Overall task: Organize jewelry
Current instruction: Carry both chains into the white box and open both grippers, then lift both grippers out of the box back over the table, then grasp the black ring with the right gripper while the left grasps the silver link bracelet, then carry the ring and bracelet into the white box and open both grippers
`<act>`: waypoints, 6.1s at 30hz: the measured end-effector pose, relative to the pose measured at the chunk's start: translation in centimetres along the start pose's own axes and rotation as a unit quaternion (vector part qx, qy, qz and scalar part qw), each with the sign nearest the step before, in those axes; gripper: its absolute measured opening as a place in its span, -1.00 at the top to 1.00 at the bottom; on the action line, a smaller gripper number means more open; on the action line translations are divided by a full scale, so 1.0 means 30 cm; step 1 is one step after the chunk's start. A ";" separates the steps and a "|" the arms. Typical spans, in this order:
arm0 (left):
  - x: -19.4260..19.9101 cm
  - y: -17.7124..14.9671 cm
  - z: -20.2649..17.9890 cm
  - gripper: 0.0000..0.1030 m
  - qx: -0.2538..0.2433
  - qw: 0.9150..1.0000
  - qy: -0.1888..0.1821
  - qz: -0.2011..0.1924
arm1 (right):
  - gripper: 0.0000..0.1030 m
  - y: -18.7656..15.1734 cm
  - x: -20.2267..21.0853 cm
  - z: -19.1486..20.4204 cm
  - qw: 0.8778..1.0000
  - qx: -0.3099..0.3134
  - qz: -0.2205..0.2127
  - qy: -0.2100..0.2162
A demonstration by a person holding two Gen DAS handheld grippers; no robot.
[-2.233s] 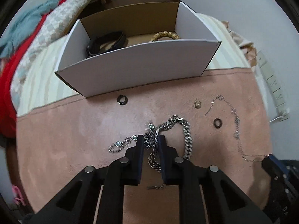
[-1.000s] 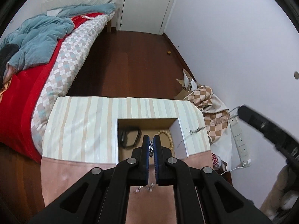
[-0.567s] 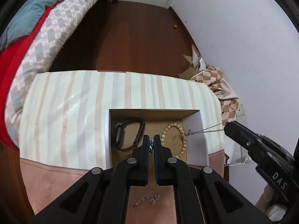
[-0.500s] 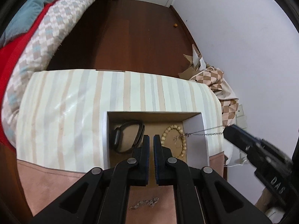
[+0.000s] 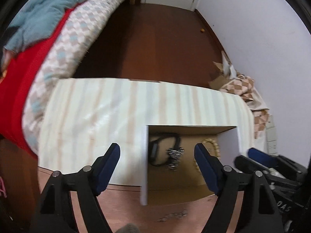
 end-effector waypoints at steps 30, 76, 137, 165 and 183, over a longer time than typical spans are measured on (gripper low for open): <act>0.177 -0.202 0.004 -0.99 -0.044 0.989 0.108 -0.091 | -0.91 -0.176 0.126 -0.098 0.978 0.003 -0.079 -0.194; 0.035 -0.619 0.156 -0.99 0.019 0.990 0.136 -0.035 | -0.38 -0.614 -0.022 -0.213 0.990 -0.059 -0.062 -0.115; 0.122 -0.483 -0.086 0.90 -0.016 0.995 -0.084 -0.046 | 0.76 -0.537 0.105 -0.137 0.984 -0.061 -0.151 -0.071; 0.111 -0.091 -0.111 0.87 -0.037 0.996 -0.074 -0.040 | 0.76 -0.037 0.089 0.015 0.996 0.010 -0.089 0.004; 0.026 -0.070 0.032 -0.85 -0.008 0.999 0.031 -0.023 | 0.13 0.046 -0.107 -0.010 0.999 -0.025 -0.019 0.027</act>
Point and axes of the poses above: each gripper's, at about its wrist camera, not at the fingertips, and x roughly against the way its jaws point, z to its left, y to its top, the point moved 9 cm from there along -x, roughly the way its jaws point, and after that the axes turned 11 degrees about -y, right-handed, at the moved point
